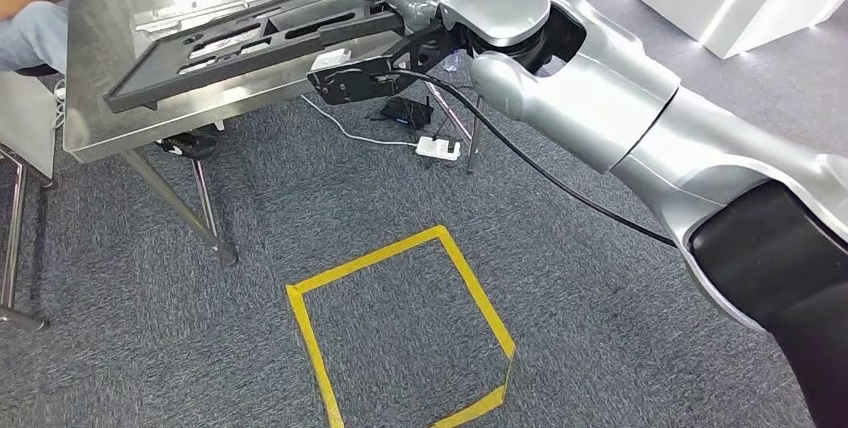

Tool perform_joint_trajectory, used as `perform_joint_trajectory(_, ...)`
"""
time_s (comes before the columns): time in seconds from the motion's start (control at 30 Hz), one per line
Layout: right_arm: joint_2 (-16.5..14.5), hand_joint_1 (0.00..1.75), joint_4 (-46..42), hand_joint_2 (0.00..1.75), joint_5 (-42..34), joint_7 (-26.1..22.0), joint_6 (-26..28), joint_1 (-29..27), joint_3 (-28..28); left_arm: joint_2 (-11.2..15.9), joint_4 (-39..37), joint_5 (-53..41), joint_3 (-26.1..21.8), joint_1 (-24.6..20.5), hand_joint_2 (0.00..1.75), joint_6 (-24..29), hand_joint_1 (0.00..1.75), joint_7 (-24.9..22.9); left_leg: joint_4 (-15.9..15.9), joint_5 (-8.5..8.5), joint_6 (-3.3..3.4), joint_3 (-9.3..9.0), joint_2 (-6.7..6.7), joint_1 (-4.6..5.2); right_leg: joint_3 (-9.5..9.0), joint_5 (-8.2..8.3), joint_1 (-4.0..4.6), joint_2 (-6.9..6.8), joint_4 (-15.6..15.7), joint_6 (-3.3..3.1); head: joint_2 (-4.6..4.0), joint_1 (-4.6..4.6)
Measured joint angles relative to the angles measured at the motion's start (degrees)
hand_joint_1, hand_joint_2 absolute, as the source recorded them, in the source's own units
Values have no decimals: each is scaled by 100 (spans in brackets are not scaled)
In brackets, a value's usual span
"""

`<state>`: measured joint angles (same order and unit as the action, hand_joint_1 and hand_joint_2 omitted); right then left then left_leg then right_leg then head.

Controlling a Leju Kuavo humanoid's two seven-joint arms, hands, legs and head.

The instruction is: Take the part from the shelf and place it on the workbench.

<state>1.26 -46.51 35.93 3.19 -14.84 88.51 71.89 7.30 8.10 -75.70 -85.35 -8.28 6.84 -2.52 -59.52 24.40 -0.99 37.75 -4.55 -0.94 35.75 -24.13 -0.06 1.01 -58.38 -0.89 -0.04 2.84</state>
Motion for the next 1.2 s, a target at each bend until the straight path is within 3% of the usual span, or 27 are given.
perform_joint_trajectory(0.03,4,175,-2,175,0,-5,0,7,0,2,0,-9,0,-1,175,0,0,9,-172,111,-32,72,110,3,-32,20,-18,-26,47,-28,-1,14)
perform_joint_trajectory(0.1,16,175,-2,175,0,-9,-1,11,0,8,1,-25,0,-12,175,-1,0,25,-811,437,-93,361,332,-12,-64,31,-32,-69,80,-53,-1,41)
perform_joint_trajectory(0.17,22,175,-2,175,0,-9,-2,-14,0,11,0,-28,0,-16,175,-2,0,32,-1361,612,-149,631,402,-50,-68,24,-42,-99,78,-51,-1,45)
perform_joint_trajectory(0.2,24,175,-2,175,-2,-10,-2,-32,0,11,0,-28,0,-15,175,-2,0,36,-1384,562,-173,649,417,-69,-69,17,-50,-110,73,-43,-1,45)
perform_joint_trajectory(0.23,25,175,-2,175,-5,-12,-2,-46,0,12,0,-28,0,-14,175,-2,0,43,-1188,420,-196,555,430,-86,-70,6,-63,-120,61,-27,-1,45)
perform_joint_trajectory(0.3,25,175,-4,175,-11,-13,-2,-59,0,13,1,-31,0,-23,175,1,0,60,-453,90,-236,178,475,-101,-68,-35,-85,-141,13,34,-1,50)
perform_joint_trajectory(0.37,38,175,-3,175,-11,-11,-2,-57,0,13,1,-38,0,-35,175,8,0,71,25,-33,-188,-73,487,-75,-54,-74,-72,-159,-37,103,-1,48)
perform_joint_trajectory(0.5,59,175,-4,175,-11,-18,-1,-67,0,12,1,-73,0,-39,175,21,0,75,76,-23,0,-100,438,-60,-21,-142,-54,-174,-91,217,0,25)
perform_joint_trajectory(0.57,71,175,-5,175,-10,-22,1,-67,0,15,1,-92,0,-45,175,30,0,78,100,-27,83,-121,430,-68,171,-386,-58,-155,-506,250,0,17)
perform_joint_trajectory(0.63,77,175,-6,175,-9,-27,2,-81,0,14,1,-95,0,-54,175,37,0,83,99,-16,137,-125,422,-47,543,-713,-51,-132,-1272,255,-1,11)
perform_joint_trajectory(0.7,80,175,-5,175,-2,-33,2,-108,0,10,1,-99,0,-54,175,39,0,84,90,-4,157,-129,402,-24,792,-777,-48,-120,-1699,243,-1,8)
perform_joint_trajectory(0.73,81,175,-4,175,2,-33,3,-118,0,8,1,-102,0,-52,175,43,0,84,83,3,159,-135,386,-14,764,-653,-46,-116,-1593,222,-1,8)
perform_joint_trajectory(0.8,84,175,-3,175,7,-35,7,-121,0,8,1,-105,0,-52,175,50,0,84,71,22,150,-153,351,0,450,-264,-35,-100,-874,151,-1,7)
perform_joint_trajectory(0.87,82,175,-4,175,9,-45,14,-114,0,5,1,-102,0,-56,175,54,0,84,57,40,115,-152,329,23,143,-53,-9,-83,-246,95,-1,12)
perform_joint_trajectory(0.93,80,175,-7,175,13,-58,19,-110,0,1,1,-101,0,-56,175,56,0,79,62,42,61,-145,321,25,58,-43,23,-81,-94,75,0,12)
perform_joint_trajectory(1.03,75,175,-9,175,22,-66,25,-107,0,1,1,-113,0,-48,175,80,0,46,-35,131,-32,-114,351,-4,-8,-8,-1,-104,-4,4,-1,13)
perform_joint_trajectory(1.13,69,175,-9,175,24,-70,35,-103,0,13,1,-126,0,-46,175,121,0,16,-935,576,-113,304,404,-22,-55,-9,-26,-122,37,-49,-1,27)
perform_joint_trajectory(1.2,67,175,-8,175,25,-73,35,-120,0,15,1,-130,0,-41,175,127,0,8,-1460,702,-152,600,417,-37,-62,-24,-27,-120,34,-57,-1,25)
